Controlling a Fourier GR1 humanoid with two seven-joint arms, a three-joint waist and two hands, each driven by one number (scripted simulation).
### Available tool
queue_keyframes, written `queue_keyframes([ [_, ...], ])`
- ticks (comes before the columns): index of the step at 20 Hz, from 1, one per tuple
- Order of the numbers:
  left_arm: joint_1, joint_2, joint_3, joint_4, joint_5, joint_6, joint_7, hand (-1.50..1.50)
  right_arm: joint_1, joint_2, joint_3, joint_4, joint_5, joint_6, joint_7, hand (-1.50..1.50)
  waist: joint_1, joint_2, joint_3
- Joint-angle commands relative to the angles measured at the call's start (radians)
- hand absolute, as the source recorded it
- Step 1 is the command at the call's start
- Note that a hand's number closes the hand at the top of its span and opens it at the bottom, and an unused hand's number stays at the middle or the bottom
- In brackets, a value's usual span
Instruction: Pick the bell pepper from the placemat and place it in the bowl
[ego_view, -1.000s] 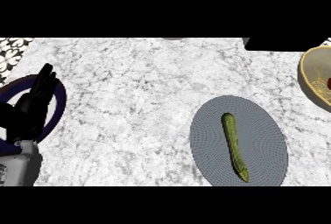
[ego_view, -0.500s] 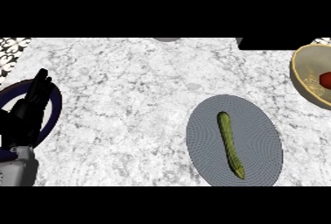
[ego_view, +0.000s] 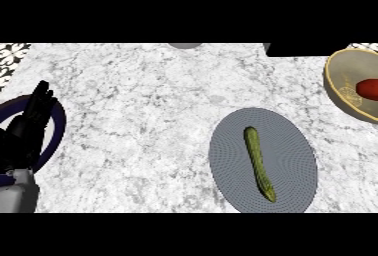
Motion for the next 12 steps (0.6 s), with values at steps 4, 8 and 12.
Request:
queue_keyframes([
  [4,0.013,-0.019,-0.007,0.012,-0.023,0.016,-0.020,0.00,0.262,0.032,-0.118,-0.247,-0.199,0.238,0.013,-1.50,-0.017,-0.003,-0.002],
  [8,0.022,0.000,0.027,-0.009,0.006,-0.001,-0.010,0.00,0.411,0.094,-0.168,-0.445,-0.294,0.349,0.059,-1.50,-0.008,-0.001,-0.002],
  [12,-0.027,-0.012,0.011,0.018,0.002,-0.010,-0.014,0.00,0.490,0.169,-0.183,-0.617,-0.377,0.390,0.090,-1.50,0.008,0.004,-0.001],
])
